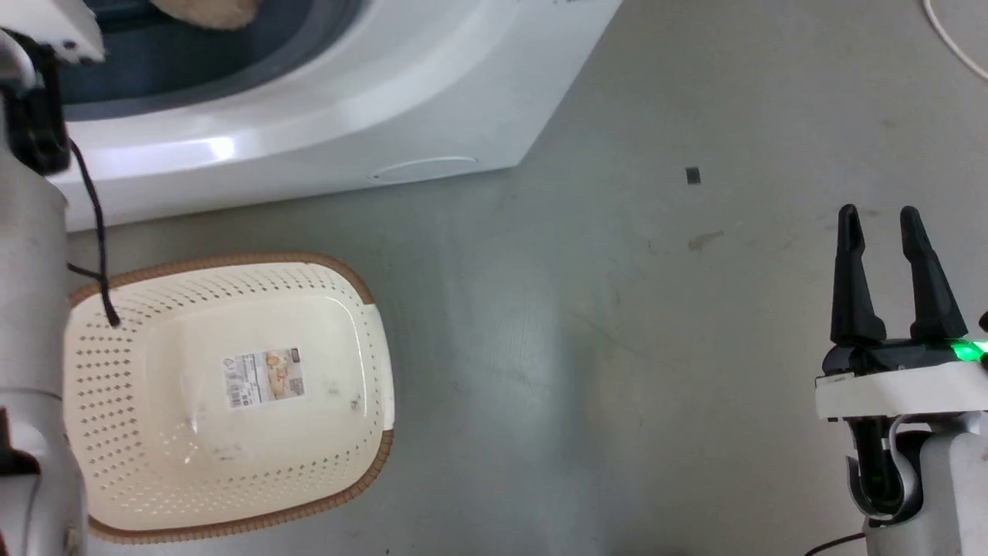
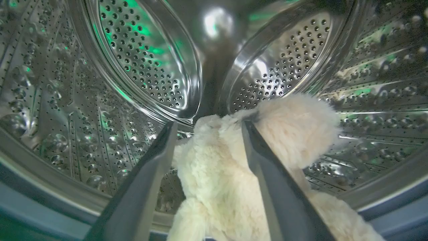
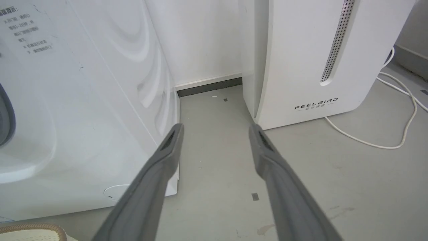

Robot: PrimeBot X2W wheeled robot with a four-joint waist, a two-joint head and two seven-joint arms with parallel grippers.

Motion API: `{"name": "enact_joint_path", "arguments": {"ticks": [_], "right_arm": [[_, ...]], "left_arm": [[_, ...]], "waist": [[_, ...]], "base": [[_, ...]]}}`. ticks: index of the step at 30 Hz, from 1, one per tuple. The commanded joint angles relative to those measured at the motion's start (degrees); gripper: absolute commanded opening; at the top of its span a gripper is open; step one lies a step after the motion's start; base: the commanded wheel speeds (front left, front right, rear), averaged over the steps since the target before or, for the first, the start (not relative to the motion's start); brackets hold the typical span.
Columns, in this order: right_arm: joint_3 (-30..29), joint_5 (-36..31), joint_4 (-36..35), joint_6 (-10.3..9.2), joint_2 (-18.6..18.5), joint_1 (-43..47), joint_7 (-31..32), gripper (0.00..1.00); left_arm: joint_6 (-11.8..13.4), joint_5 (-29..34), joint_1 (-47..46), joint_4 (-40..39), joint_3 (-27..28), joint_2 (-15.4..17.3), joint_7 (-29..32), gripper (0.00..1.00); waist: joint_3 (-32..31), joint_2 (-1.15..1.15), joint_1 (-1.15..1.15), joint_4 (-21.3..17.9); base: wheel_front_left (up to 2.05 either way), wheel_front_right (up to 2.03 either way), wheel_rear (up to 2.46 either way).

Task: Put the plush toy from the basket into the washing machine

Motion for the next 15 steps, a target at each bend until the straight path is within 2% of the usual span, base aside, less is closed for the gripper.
{"name": "enact_joint_path", "arguments": {"ticks": [1,8,15], "right_arm": [[0.2,-0.1,0.2,-0.04,0.0,0.5,-0.3,1.00],[0.3,-1.0,0.5,-0.04,0.0,2.0,-0.3,1.00],[-0.1,-2.4,0.0,-0.04,0.0,3.8,-0.3,1.00]], "left_arm": [[-0.4,0.1,1.9,-0.6,0.1,-0.5,-0.1,1.00],[-0.3,0.4,10.4,-5.7,2.0,-3.1,-0.1,1.00],[-0.3,1.9,20.4,-15.0,4.6,-6.7,-0.1,1.00]], "waist": [[-1.8,0.00,0.00,1.0],[-6.9,0.00,0.00,2.7],[-11.7,0.00,0.00,5.2]], "base": [[0.00,0.00,0.00],[0.00,0.00,0.00],[0.00,0.00,0.00]]}}
